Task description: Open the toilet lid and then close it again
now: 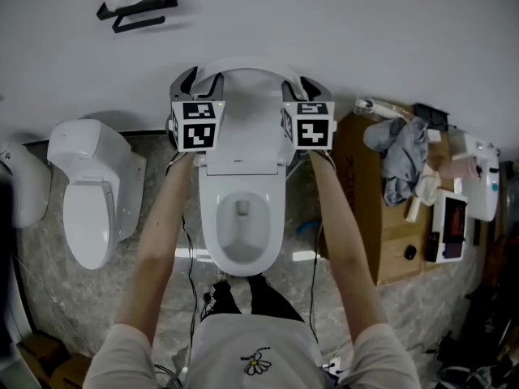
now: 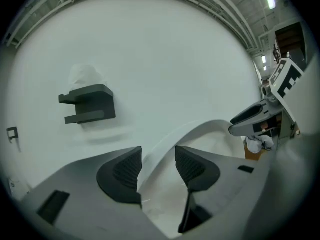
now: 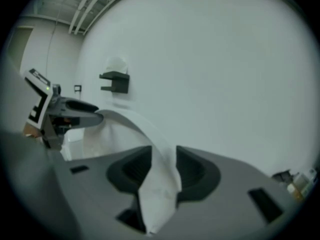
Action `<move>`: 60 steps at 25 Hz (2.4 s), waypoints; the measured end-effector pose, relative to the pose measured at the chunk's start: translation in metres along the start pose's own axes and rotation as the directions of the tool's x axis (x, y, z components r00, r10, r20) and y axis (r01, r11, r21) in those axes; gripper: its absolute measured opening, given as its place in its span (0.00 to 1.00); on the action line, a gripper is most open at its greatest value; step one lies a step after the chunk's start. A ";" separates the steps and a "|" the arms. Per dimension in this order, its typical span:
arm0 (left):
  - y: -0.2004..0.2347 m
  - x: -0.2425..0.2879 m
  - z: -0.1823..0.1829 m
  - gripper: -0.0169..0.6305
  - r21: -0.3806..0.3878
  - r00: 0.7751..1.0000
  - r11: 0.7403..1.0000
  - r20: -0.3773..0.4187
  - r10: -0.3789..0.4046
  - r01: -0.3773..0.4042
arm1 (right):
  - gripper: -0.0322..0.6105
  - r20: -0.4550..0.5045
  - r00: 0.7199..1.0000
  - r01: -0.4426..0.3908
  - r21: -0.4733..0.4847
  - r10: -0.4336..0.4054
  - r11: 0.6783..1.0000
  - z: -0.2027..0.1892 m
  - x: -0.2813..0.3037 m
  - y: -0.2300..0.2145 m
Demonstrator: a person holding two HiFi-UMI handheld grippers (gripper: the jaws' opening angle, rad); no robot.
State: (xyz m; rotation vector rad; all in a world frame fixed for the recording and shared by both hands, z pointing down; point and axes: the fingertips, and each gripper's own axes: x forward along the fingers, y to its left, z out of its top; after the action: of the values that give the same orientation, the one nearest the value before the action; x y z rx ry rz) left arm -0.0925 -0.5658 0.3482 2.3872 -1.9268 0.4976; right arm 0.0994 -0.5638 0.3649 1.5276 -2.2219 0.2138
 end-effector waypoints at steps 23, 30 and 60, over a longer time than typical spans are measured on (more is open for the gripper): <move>0.003 -0.005 -0.015 0.27 -0.036 0.998 0.999 -0.055 -0.018 0.016 | 0.24 -0.003 0.999 0.035 -0.009 -0.035 0.999 -0.004 -0.003 0.006; -0.010 -0.040 -0.018 0.28 0.013 0.997 0.998 -0.048 -0.061 0.062 | 0.24 0.028 0.998 0.051 -0.009 -0.051 0.999 -0.016 -0.034 0.013; -0.085 -0.226 -0.090 0.36 0.236 0.986 0.957 -0.041 -0.164 0.169 | 0.26 -0.001 0.999 0.036 -0.169 -0.037 0.985 -0.124 -0.198 0.084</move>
State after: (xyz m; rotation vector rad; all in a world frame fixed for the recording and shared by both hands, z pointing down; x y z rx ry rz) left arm -0.0718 -0.3123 0.3879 2.6458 -1.7246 0.7802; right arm 0.1135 -0.3180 0.3995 1.4729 -2.1471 0.0164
